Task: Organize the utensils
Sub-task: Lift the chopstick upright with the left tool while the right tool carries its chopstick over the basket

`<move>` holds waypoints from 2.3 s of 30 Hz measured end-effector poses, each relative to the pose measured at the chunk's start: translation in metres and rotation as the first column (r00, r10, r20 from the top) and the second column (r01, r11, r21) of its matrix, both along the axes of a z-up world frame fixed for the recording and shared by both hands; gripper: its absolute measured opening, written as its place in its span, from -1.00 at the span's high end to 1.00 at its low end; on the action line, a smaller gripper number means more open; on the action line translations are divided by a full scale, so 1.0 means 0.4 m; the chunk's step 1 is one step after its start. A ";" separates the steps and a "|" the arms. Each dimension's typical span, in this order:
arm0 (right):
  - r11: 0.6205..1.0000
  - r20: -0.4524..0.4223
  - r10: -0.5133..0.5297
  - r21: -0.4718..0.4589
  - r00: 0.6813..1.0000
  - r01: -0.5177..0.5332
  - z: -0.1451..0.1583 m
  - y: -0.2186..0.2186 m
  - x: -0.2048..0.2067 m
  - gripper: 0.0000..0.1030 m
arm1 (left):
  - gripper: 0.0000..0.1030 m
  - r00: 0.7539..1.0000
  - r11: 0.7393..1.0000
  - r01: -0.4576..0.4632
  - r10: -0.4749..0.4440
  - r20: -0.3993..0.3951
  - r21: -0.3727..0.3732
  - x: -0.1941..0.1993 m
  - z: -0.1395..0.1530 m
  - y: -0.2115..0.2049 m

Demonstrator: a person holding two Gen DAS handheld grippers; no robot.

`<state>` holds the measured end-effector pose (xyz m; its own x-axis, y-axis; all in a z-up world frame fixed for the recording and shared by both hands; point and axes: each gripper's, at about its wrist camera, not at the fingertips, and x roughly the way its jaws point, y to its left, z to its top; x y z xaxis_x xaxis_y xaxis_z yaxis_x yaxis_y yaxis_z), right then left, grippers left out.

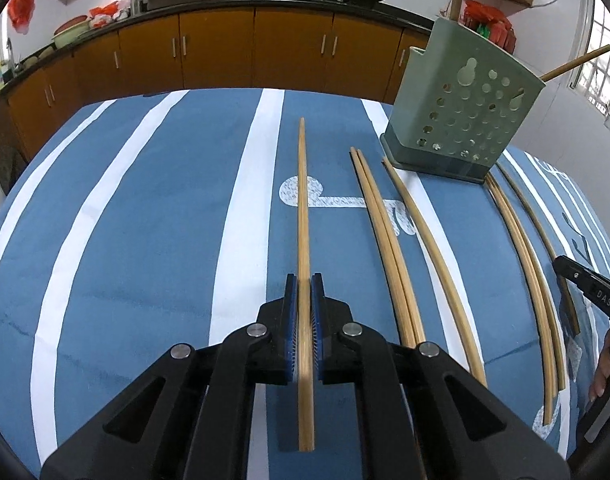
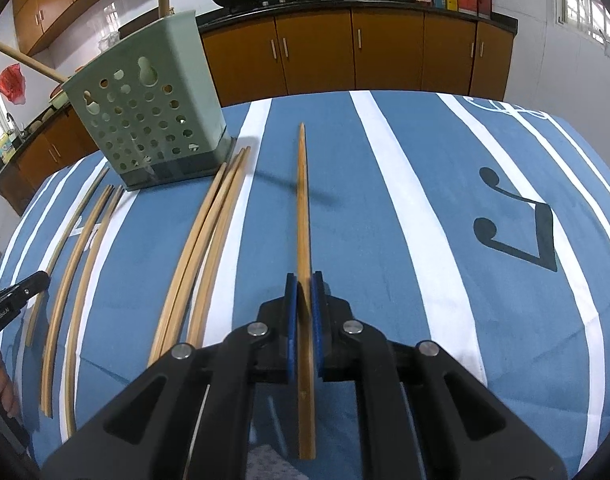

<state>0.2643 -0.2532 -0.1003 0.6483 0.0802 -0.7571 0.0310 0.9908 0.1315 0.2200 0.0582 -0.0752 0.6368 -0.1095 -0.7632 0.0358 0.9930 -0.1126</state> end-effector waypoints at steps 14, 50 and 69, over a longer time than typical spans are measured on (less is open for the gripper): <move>1.000 -0.008 0.013 -0.016 1.000 -0.013 -0.001 -0.001 -0.041 0.73 | 0.85 1.000 1.000 0.010 -0.010 -0.002 0.021 -0.021 0.001 -0.003; 0.998 0.350 -0.055 0.044 0.935 0.042 0.271 -0.078 -0.140 0.84 | 0.86 0.977 1.000 -0.015 0.021 0.213 -0.027 -0.084 0.226 0.040; 0.998 0.437 -0.046 0.057 0.898 0.023 0.346 -0.076 -0.140 0.85 | 0.87 0.946 0.998 -0.031 0.050 0.321 -0.062 -0.091 0.328 0.057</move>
<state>0.2084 -0.2835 0.0381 0.9163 0.0816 -0.3921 -0.0068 0.9821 0.1884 0.1838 0.0810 0.0559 0.8523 -0.1146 -0.5104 0.0390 0.9869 -0.1565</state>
